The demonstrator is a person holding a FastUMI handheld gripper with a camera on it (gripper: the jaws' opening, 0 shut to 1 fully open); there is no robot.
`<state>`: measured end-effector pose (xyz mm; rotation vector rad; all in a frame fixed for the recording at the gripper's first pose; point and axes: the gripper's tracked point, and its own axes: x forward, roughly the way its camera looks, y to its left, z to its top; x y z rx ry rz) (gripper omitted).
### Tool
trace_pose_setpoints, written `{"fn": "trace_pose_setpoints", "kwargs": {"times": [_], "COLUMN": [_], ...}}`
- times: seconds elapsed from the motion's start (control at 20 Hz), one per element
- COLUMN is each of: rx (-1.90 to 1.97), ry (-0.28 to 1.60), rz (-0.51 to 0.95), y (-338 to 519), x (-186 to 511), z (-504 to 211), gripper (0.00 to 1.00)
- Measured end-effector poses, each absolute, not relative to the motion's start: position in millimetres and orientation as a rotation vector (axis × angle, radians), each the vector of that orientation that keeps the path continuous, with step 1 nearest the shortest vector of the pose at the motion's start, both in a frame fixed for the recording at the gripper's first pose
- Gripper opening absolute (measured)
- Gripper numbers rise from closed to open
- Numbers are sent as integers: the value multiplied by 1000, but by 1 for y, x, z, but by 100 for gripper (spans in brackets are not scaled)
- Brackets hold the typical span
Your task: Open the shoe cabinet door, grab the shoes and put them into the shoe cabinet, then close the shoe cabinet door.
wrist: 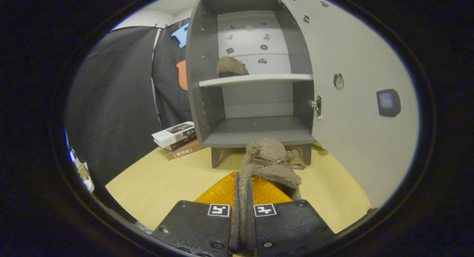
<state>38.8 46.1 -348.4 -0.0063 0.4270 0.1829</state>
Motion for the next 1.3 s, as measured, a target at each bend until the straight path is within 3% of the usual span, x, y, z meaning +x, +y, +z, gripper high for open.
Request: {"fn": "trace_pose_setpoints", "kwargs": {"times": [0.3, 0.6, 1.3], "rx": [-58, -72, -181], "ry": [278, 277, 124], "rz": [197, 238, 22], "y": [36, 49, 22], "x": [44, 64, 233], "z": [-240, -169, -13], "gripper": [10, 10, 9]}}
